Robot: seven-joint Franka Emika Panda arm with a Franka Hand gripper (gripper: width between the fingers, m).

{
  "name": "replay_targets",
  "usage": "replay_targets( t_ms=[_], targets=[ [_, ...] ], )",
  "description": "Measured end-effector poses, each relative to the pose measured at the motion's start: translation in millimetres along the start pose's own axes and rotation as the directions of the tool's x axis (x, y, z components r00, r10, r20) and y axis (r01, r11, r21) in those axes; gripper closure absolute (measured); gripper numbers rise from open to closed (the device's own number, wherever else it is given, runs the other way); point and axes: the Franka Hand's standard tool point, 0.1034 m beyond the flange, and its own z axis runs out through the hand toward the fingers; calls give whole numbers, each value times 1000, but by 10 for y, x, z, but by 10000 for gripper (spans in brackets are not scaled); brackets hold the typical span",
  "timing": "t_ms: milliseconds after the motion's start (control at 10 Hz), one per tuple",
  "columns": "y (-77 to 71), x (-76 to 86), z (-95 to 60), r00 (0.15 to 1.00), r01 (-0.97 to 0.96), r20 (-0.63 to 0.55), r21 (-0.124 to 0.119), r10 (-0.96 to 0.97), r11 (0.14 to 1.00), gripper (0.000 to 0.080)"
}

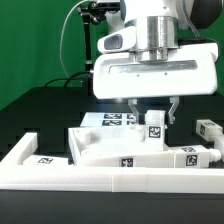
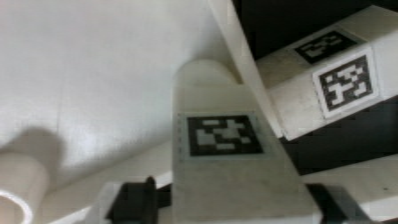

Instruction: Assemble one leg

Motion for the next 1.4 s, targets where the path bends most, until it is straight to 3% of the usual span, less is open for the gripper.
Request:
replay_targets(
  t_ms=[100, 200, 300, 700, 900, 1200, 1300, 1400],
  targets=[
    [1, 0, 0, 999, 39, 0, 0, -39, 999, 236],
    [-4, 7, -4, 988, 152, 4, -2, -152, 988, 236],
    [-28, 37, -10, 951, 310, 7, -7, -310, 951, 166],
    [-31, 54, 7, 837, 547, 27, 3, -546, 837, 151],
    [-52, 62, 7, 634, 773, 34, -9, -773, 634, 151],
    [-101, 39, 10, 350, 936, 69, 14, -934, 352, 151],
    [-95, 36, 7, 257, 965, 84, 36, -963, 261, 151],
    [-84, 39, 6, 231, 971, 84, 38, -969, 235, 151]
  ],
)
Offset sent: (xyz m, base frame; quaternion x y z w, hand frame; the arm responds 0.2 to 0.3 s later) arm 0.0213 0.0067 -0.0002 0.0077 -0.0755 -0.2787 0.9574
